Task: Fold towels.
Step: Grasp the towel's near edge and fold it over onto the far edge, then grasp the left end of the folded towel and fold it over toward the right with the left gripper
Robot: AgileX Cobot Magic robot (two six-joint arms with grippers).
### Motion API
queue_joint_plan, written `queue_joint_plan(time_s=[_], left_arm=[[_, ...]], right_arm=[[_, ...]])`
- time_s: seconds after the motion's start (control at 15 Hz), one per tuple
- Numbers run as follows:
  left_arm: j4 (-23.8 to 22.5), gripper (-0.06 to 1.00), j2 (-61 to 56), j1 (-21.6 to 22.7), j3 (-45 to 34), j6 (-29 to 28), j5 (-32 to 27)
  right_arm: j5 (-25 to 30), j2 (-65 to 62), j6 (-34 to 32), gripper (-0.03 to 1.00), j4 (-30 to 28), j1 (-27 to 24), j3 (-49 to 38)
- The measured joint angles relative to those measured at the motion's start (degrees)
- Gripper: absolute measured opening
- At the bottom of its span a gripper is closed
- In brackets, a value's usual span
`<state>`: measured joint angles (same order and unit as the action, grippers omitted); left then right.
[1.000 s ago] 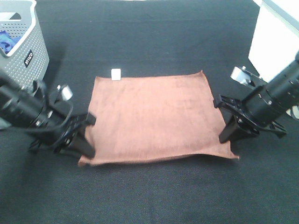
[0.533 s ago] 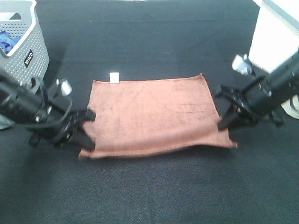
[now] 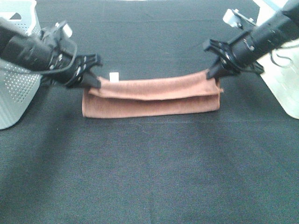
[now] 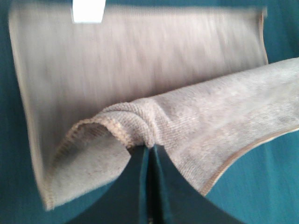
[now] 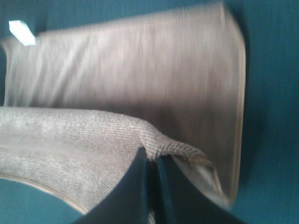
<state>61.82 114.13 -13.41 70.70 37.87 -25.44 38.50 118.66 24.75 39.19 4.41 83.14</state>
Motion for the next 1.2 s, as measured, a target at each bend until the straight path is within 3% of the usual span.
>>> queue_joint_plan(time_s=[0.2,0.53,0.6,0.67,0.8,0.93,1.13,1.2], left_arm=[[-1.0,0.0,7.4,0.0,8.0,-0.7,1.5],[-1.5,0.04,11.4,0.0,11.3,-1.2,2.8],[-1.5,0.14,11.5,0.0,11.3,-1.3,2.8],[-1.5,0.4,11.5,0.0,11.3,-1.3,2.6],[-1.7,0.72,11.5,0.0,11.3,-1.3,2.6],[-3.6,0.76,11.5,0.1,11.3,-1.8,1.8],[-11.7,0.73,11.5,0.9,11.3,-13.2,-0.9],[-11.7,0.73,11.5,0.9,11.3,-13.2,-0.9]], right_arm=[[-0.1,8.5,-0.1,0.0,-0.4,0.0,10.0],[-1.5,13.8,-0.1,0.05,-0.8,0.0,12.7],[-1.7,13.9,-0.1,0.17,-0.8,0.0,12.8],[-1.6,13.9,-0.5,0.45,-0.8,0.0,12.8],[0.7,13.7,-1.1,0.73,-2.2,0.0,12.8],[5.2,12.3,-5.4,0.81,-8.3,0.0,12.8],[13.2,9.6,-13.6,0.82,-16.7,0.0,12.9],[13.2,9.6,-13.6,0.82,-16.7,0.0,12.9]])
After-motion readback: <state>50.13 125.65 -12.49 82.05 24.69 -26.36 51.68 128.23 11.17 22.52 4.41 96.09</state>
